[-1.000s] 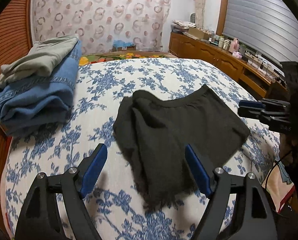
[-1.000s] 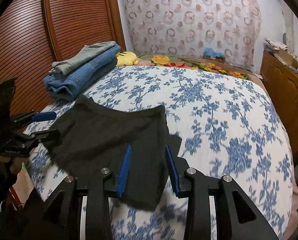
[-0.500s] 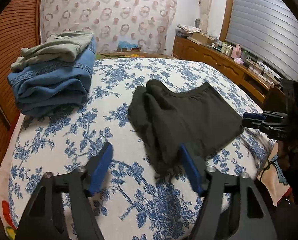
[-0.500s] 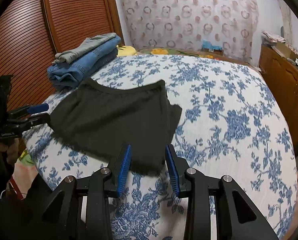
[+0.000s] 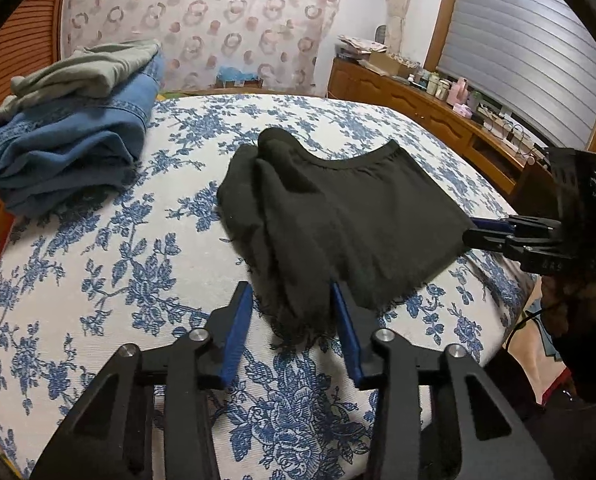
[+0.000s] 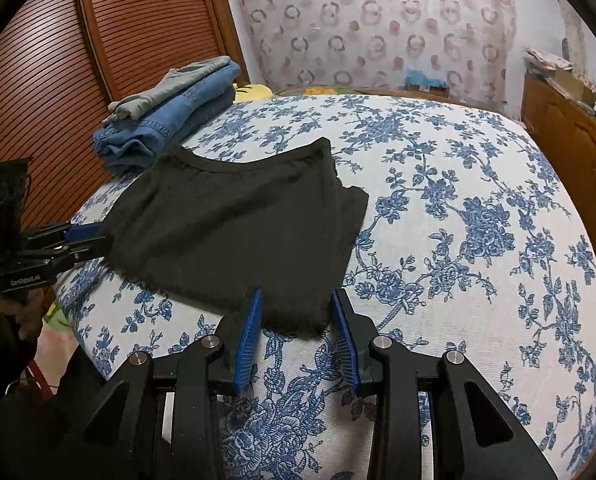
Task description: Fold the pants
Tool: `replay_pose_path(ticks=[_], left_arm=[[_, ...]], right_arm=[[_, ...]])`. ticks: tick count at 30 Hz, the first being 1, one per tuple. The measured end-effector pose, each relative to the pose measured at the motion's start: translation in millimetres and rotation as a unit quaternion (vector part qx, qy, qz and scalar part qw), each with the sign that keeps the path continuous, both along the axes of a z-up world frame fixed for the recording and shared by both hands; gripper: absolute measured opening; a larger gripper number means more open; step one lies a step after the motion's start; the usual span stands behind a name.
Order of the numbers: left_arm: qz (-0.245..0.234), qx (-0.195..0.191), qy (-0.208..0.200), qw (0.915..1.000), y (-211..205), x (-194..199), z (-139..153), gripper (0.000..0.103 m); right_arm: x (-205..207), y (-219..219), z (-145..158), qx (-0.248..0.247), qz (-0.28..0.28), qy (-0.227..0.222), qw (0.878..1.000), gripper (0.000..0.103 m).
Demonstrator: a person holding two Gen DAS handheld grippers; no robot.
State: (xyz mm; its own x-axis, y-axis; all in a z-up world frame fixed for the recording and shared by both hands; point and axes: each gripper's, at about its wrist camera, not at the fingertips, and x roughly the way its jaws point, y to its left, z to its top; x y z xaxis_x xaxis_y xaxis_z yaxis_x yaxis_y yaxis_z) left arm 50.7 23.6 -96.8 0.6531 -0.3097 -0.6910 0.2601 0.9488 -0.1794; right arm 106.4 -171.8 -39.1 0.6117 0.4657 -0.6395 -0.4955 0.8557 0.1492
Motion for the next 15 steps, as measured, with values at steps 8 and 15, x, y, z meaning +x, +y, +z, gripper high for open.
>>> replay_pose_path(ticks=[8, 15], left_arm=[[0.006, -0.006, -0.009, 0.9999, -6, 0, 5, 0.014], [-0.002, -0.003, -0.036, 0.9993, -3, -14, 26, 0.013]], right_arm=[[1, -4, -1, 0.007, 0.003, -0.004, 1.000, 0.015], [-16, -5, 11, 0.006, 0.011, -0.029, 0.999, 0.010]])
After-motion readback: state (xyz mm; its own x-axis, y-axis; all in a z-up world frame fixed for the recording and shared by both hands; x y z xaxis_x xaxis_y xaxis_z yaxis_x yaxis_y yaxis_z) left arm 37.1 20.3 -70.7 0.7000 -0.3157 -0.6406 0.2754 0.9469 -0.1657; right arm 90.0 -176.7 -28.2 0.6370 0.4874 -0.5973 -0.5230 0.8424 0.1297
